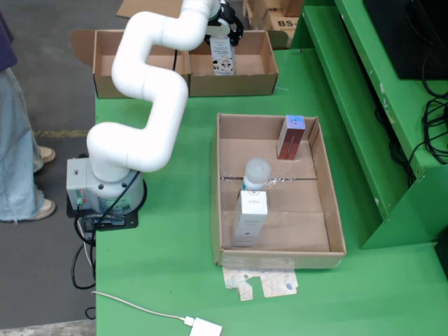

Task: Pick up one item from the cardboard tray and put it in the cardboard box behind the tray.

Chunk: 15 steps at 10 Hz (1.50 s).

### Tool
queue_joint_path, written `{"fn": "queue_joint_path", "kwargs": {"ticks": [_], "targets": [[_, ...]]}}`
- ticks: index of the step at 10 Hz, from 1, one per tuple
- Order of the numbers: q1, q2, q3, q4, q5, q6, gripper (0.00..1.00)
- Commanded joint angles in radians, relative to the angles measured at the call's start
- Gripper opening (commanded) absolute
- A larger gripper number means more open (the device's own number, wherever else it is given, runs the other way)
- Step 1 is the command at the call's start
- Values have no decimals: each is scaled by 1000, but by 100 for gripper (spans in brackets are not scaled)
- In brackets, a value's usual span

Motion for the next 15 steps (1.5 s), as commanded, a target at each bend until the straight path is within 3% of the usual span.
{"fn": "queue_joint_path", "kwargs": {"ticks": [1,7,15], "targets": [[10,42,17,5,31,7,40],[10,42,17,5,31,7,100],[10,42,17,5,31,7,100]]}}
